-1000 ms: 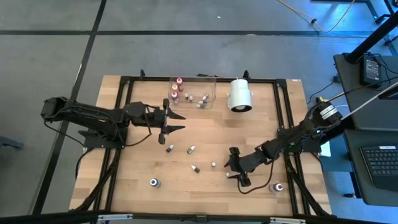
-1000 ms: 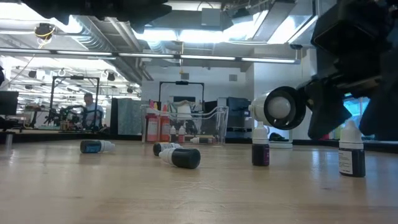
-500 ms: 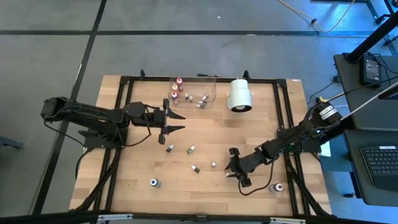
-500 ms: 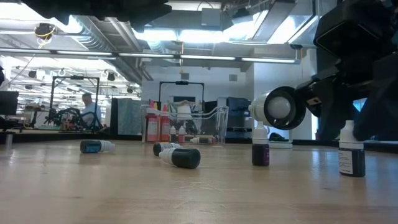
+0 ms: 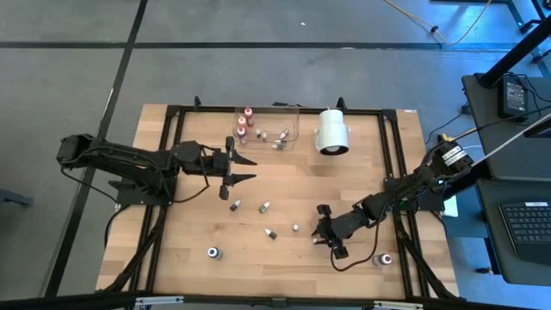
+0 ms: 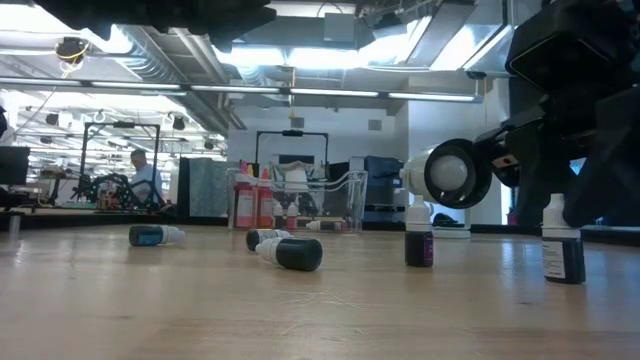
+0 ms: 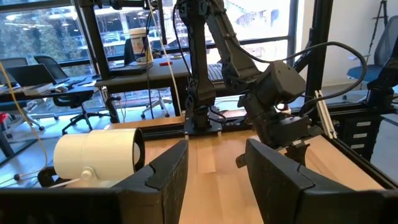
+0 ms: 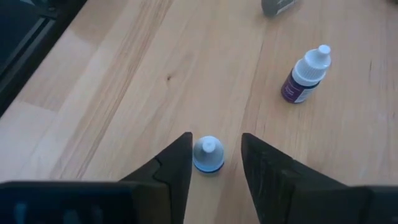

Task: Pick & Place food coloring
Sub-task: Put the black food coloring bottle into the transparent bin

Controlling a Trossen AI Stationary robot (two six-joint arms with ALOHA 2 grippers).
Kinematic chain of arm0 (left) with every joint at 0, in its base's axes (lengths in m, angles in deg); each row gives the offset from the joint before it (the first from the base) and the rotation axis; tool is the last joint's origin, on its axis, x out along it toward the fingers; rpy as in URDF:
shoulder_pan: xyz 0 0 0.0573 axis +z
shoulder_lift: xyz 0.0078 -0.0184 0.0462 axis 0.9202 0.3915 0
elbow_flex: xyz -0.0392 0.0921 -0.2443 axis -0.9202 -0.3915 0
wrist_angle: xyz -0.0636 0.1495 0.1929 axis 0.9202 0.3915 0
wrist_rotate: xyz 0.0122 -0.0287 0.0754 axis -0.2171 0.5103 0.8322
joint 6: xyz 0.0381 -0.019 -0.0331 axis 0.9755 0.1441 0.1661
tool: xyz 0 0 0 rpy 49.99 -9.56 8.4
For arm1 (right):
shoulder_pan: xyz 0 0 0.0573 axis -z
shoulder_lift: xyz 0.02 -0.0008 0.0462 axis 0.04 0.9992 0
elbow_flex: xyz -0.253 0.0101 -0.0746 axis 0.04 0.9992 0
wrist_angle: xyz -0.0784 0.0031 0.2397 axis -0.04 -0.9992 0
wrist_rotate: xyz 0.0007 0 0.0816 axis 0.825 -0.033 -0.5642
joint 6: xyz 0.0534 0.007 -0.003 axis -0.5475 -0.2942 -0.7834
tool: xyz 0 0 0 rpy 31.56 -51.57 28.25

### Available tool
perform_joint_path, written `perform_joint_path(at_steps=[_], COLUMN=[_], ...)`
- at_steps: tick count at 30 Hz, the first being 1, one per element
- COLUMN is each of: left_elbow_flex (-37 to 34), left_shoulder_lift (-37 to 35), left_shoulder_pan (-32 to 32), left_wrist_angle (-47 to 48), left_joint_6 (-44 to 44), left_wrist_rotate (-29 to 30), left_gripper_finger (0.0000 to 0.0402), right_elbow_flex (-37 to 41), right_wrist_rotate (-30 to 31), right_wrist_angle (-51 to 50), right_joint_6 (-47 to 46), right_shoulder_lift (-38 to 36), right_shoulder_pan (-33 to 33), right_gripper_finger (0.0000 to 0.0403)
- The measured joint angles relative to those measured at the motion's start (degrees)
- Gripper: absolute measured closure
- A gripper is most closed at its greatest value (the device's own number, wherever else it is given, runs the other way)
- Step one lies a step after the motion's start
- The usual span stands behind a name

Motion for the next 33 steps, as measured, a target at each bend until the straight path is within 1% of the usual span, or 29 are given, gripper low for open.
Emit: perform_joint_path(at_steps=[3, 10, 12, 16, 18, 20, 25, 29, 33], left_elbow_flex=[0.0, 0.0, 0.0, 0.0, 0.0, 0.0, 0.0, 0.0, 0.0], left_shoulder_lift=[0.0, 0.0, 0.0, 0.0, 0.0, 0.0, 0.0, 0.0, 0.0], left_shoulder_pan=[0.0, 0.0, 0.0, 0.0, 0.0, 0.0, 0.0, 0.0, 0.0], left_wrist_angle=[0.4, 1.4, 1.4, 1.4, 1.4, 1.3, 1.3, 1.3, 1.3], left_joint_6=[0.0, 0.0, 0.0, 0.0, 0.0, 0.0, 0.0, 1.4, 1.5], left_wrist_rotate=[0.0, 0.0, 0.0, 0.0, 0.0, 0.0, 0.1, 0.2, 0.2], left_gripper_finger=[0.0244, 0.0244, 0.0244, 0.0244, 0.0244, 0.0244, 0.0244, 0.0244, 0.0244], right_elbow_flex=[0.0, 0.0, -0.1, -1.9, -3.8, -6.8, -18.5, -26.3, -30.6], right_wrist_rotate=[0.0, -1.9, -2.3, -2.6, -2.6, -2.5, -0.2, -0.5, -4.3], right_wrist_angle=[0.0, 1.1, 1.1, 0.1, -2.4, -7.2, -17.5, -18.9, -18.7], right_joint_6=[0.0, 0.0, 0.4, 4.5, 7.6, 11.1, 20.9, 27.6, 30.2], right_shoulder_lift=[0.0, 0.0, -0.4, -3.3, -5.3, -7.4, -9.0, -7.9, -5.3], right_shoulder_pan=[0.0, 1.3, 2.4, 6.2, 9.1, 12.7, 23.8, 33.0, 42.2], right_gripper_finger=[0.0286, 0.0347, 0.0348, 0.0348, 0.0348, 0.0348, 0.0348, 0.0347, 0.0346])
